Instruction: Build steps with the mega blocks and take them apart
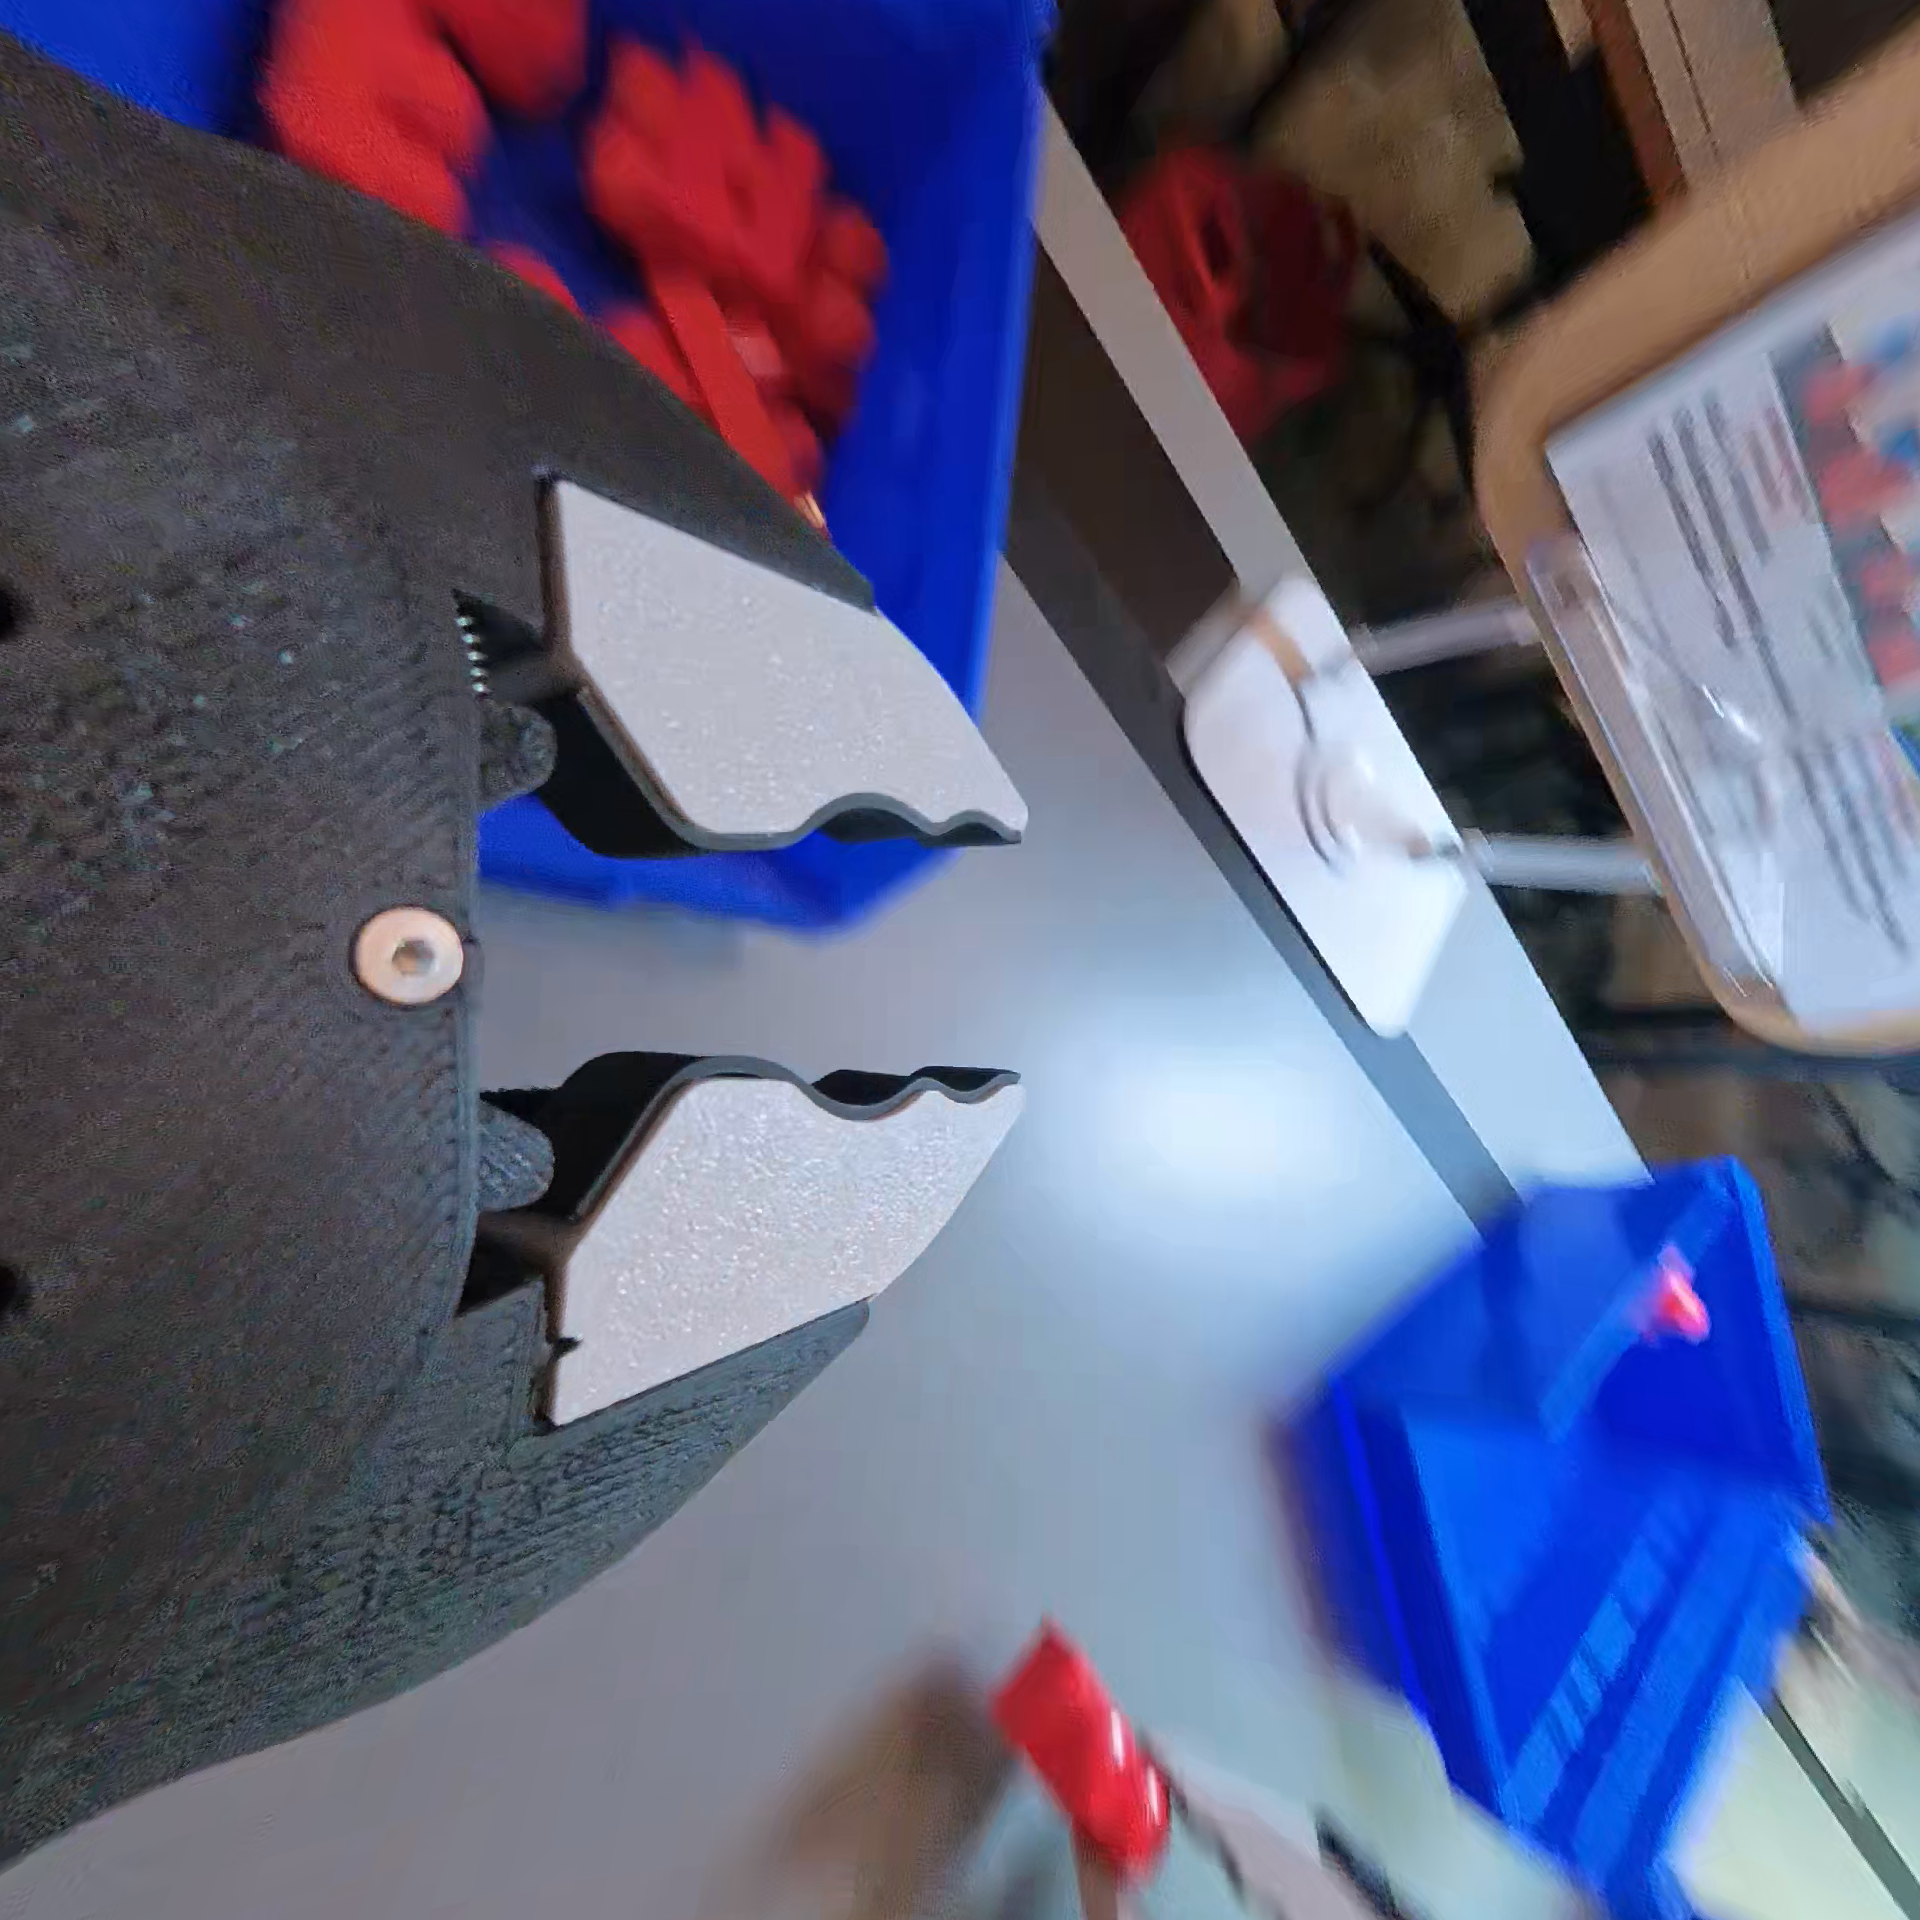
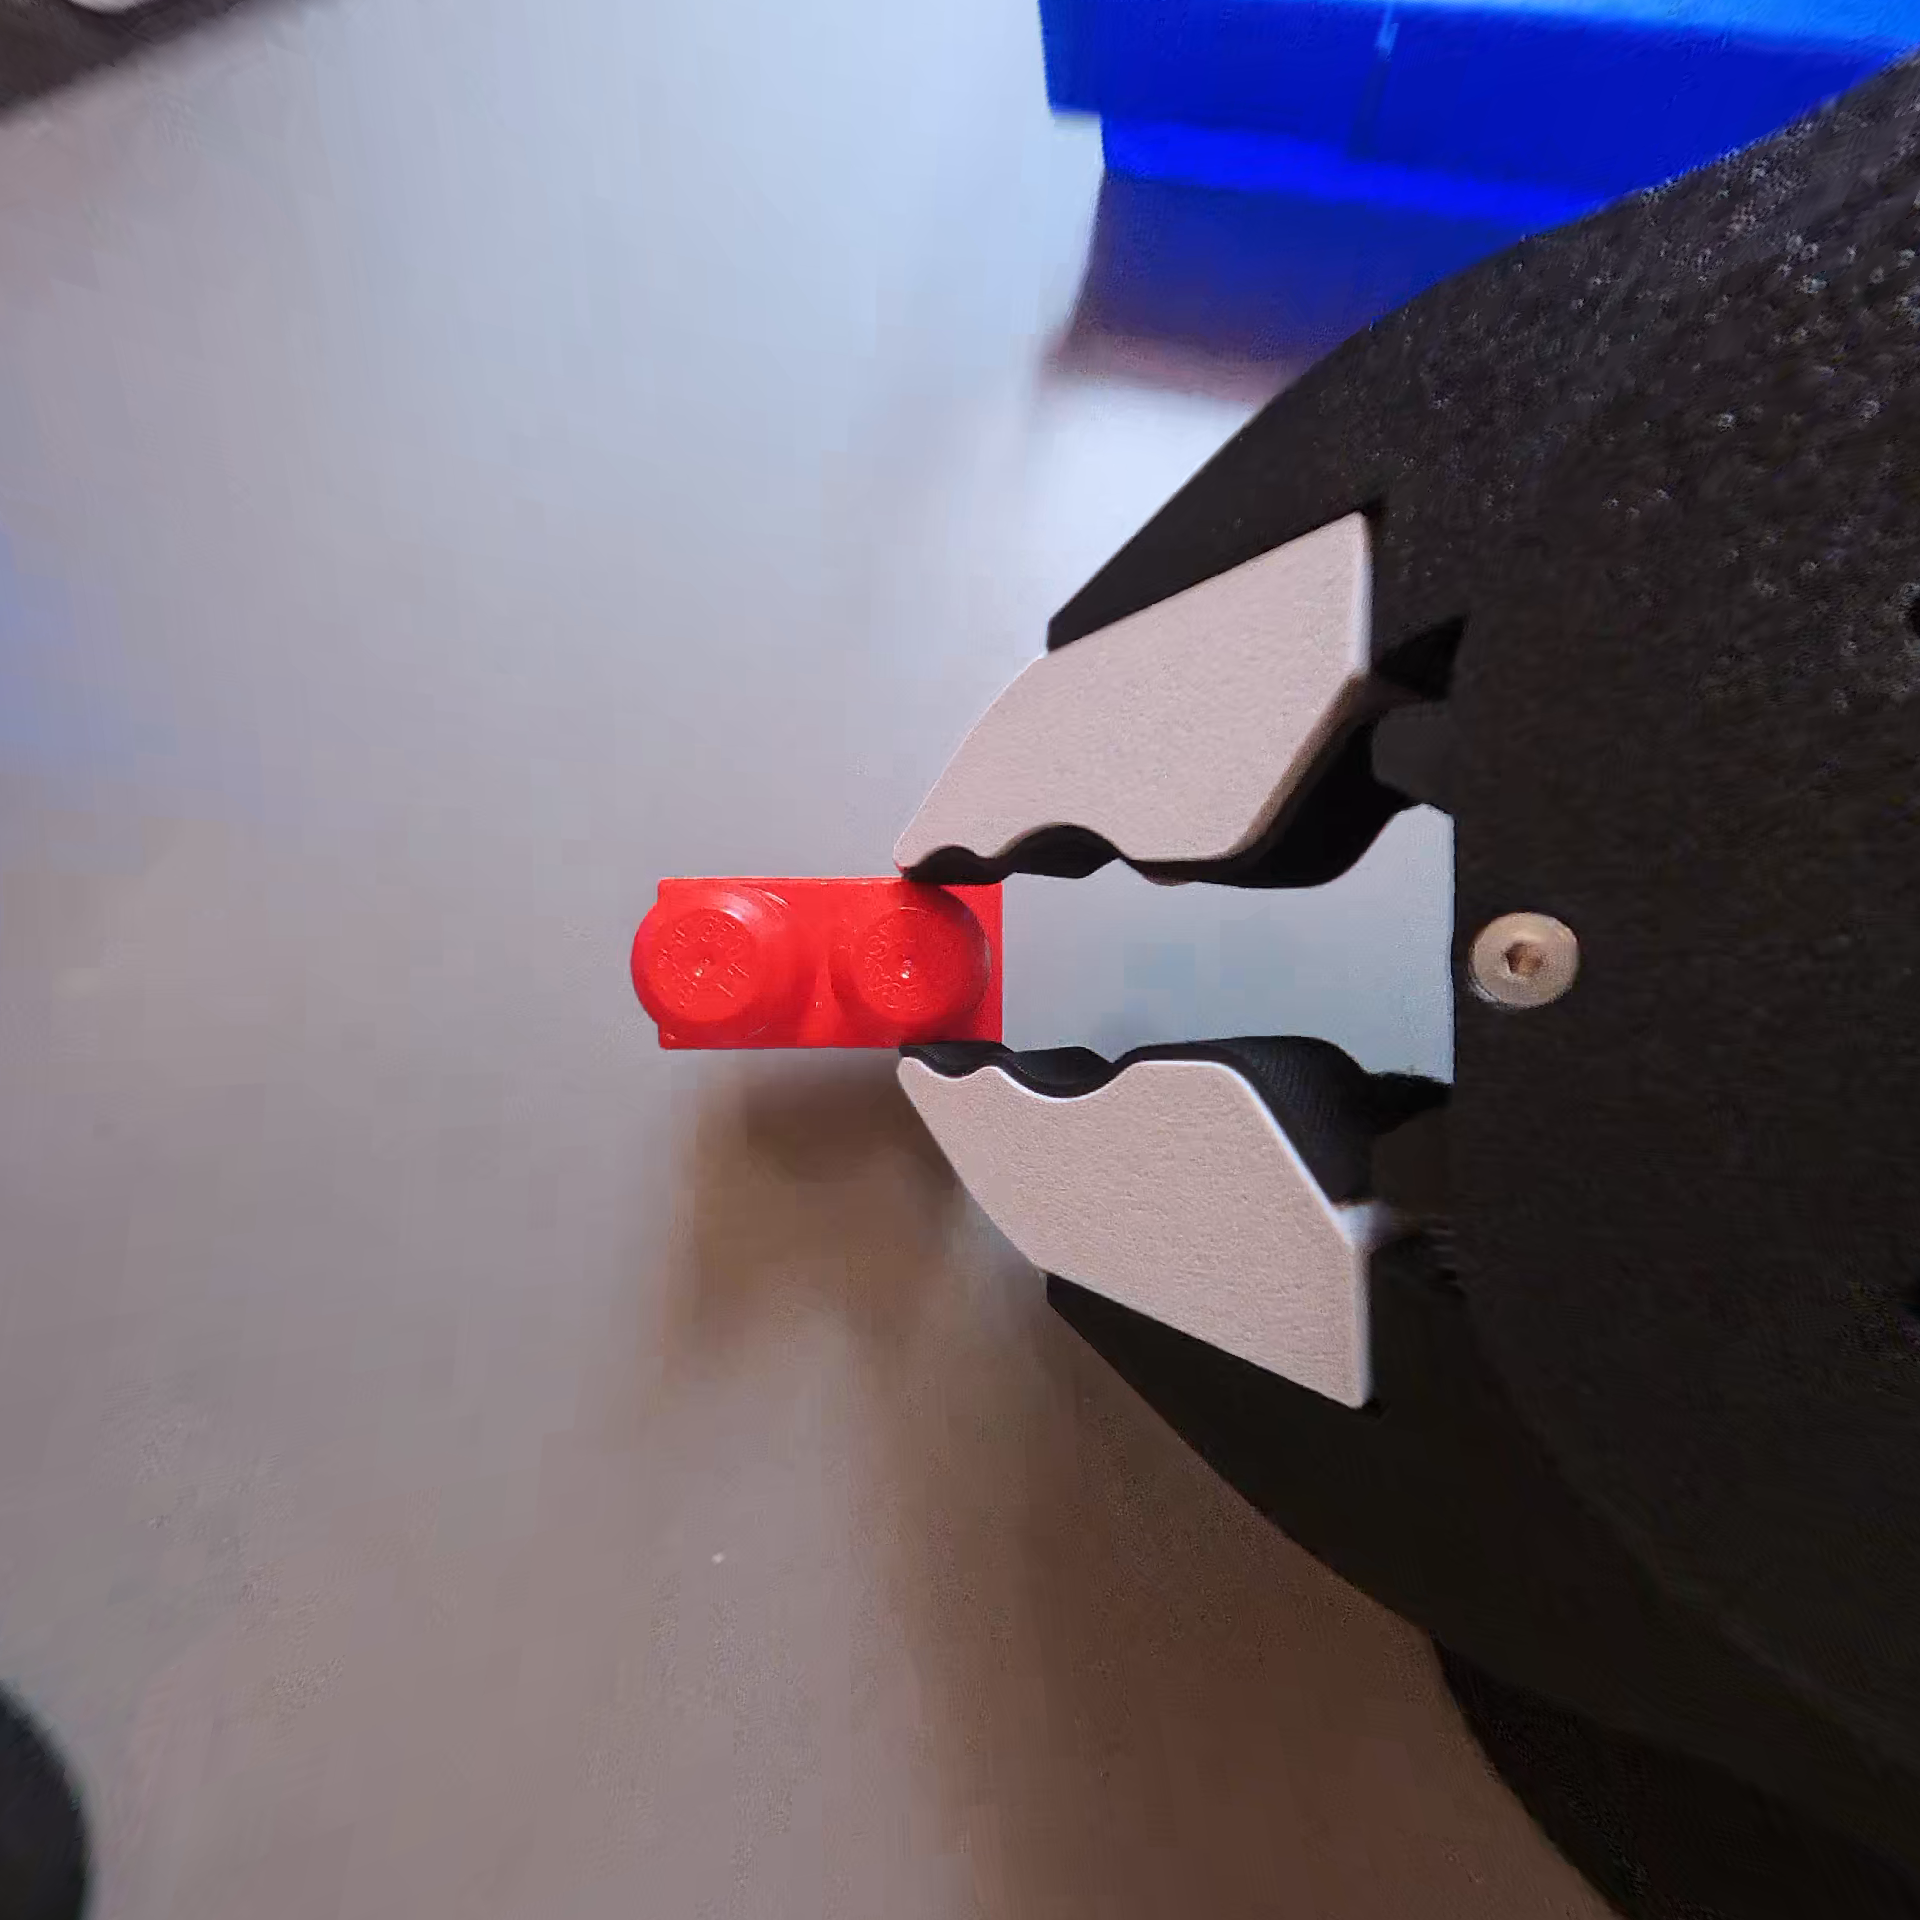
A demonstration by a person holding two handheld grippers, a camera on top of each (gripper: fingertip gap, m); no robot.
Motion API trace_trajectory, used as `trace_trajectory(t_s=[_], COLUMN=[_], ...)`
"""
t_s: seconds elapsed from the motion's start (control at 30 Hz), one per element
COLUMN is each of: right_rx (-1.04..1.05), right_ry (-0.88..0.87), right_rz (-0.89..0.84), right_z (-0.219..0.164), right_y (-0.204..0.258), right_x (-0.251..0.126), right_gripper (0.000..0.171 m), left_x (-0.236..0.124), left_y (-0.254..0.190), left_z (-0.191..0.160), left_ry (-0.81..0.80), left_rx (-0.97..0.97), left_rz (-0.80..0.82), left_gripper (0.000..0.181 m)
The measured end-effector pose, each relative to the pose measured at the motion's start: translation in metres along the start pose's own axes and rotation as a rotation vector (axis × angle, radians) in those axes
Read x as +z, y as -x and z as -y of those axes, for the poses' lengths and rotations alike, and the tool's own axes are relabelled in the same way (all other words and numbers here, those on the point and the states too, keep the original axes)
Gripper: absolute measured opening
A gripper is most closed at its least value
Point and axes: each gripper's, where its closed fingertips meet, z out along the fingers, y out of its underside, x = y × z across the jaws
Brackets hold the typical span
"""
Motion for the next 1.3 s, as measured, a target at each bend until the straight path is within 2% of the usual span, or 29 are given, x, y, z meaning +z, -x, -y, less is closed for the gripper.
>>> trace_trajectory(t_s=[0.07, 0.1, 0.17, 0.2, 0.3, 0.4, 0.53, 0.7, 0.83, 1.0, 1.17, 1.3], right_rx=[0.035, 0.06, 0.057, 0.045, 0.056, 0.06, 0.062, 0.056, 0.061, 0.061, 0.061, 0.085], right_ry=[0.072, 0.026, 0.026, 0.005, -0.074, -0.093, -0.117, -0.126, -0.136, -0.143, -0.176, -0.235], right_rz=[0.027, 0.008, -0.066, -0.088, -0.096, -0.13, -0.131, -0.131, -0.136, -0.146, -0.174, -0.195], right_z=[-0.016, -0.009, -0.009, -0.006, 0.001, 0.0, 0.004, 0.004, 0.004, 0.003, 0.006, 0.013], right_y=[0.0, -0.005, -0.016, -0.019, -0.018, -0.023, -0.022, -0.021, -0.023, -0.025, -0.028, -0.034], right_x=[0.014, 0.014, 0.008, 0.004, -0.009, -0.014, -0.013, -0.012, -0.011, -0.011, -0.019, -0.026], right_gripper=[0.03, 0.029, 0.042, 0.047, 0.046, 0.043, 0.04, 0.038, 0.036, 0.034, 0.033, 0.033], left_x=[-0.013, -0.018, -0.023, -0.026, -0.034, -0.035, -0.036, -0.019, -0.018, -0.013, -0.031, -0.047], left_y=[0.057, 0.08, 0.107, 0.114, 0.125, 0.135, 0.147, 0.149, 0.139, 0.141, 0.149, 0.146], left_z=[-0.019, -0.028, -0.054, -0.069, -0.106, -0.127, -0.155, -0.159, -0.174, -0.186, -0.158, -0.109], left_ry=[0.157, 0.229, 0.4, 0.496, 0.731, 0.9, 1.106, 1.086, 1.146, 1.162, 1.159, 1.062], left_rx=[0.031, 0.035, 0.037, 0.035, 0.092, 0.17, 0.145, -0.033, -0.074, -0.044, 0.079, 0.219], left_rz=[0.164, 0.218, 0.215, 0.199, 0.163, 0.144, 0.094, 0.004, -0.07, -0.049, 0.047, 0.153], left_gripper=[0.044, 0.043, 0.04, 0.041, 0.043, 0.043, 0.044, 0.036, 0.041, 0.037, 0.037, 0.037])
